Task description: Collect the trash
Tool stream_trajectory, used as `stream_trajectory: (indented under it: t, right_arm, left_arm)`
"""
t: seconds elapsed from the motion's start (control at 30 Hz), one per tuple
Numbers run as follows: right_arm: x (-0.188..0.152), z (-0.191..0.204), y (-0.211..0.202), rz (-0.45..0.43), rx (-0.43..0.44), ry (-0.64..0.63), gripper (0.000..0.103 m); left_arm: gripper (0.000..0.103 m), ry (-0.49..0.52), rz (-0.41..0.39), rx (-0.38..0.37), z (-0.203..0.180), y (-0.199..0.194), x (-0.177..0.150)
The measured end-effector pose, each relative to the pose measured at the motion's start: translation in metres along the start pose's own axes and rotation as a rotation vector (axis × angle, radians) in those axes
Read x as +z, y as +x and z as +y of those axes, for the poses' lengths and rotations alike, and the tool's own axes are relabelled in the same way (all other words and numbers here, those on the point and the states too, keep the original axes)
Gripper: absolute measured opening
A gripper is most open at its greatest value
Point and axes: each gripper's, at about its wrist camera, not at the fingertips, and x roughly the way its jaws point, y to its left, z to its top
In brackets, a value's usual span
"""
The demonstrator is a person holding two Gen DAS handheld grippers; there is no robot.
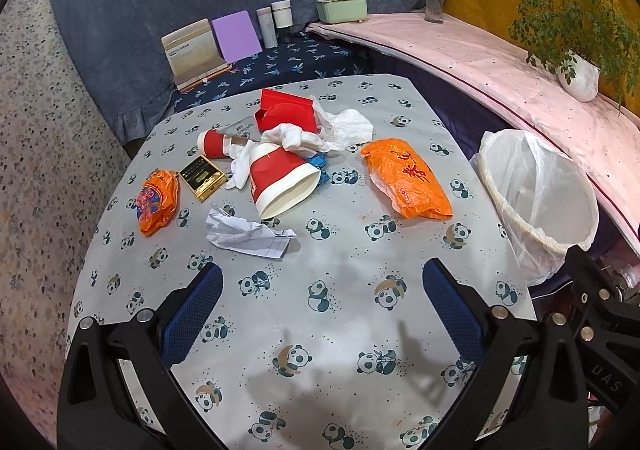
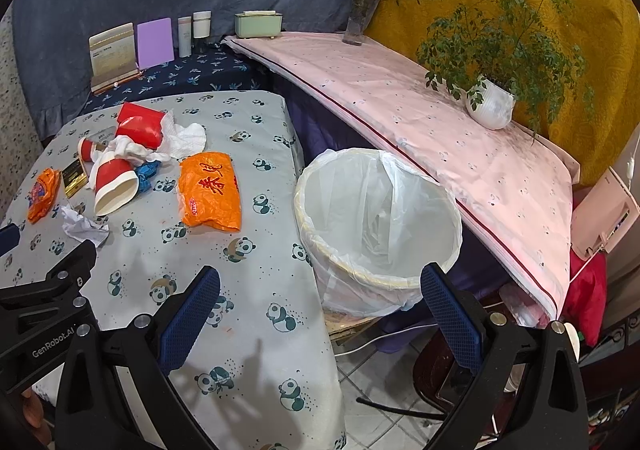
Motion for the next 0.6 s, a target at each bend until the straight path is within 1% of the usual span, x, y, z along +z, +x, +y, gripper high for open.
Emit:
stream_trajectory:
  t: [0.6]
  right_arm:
    - [-0.0039,0.0080,-0.0067,-0.008,0.011,-0.036,0.096]
  left_arm:
    - [0.096,-0.022,0.021,0.005,0.0080,-0.0033,-0.0043]
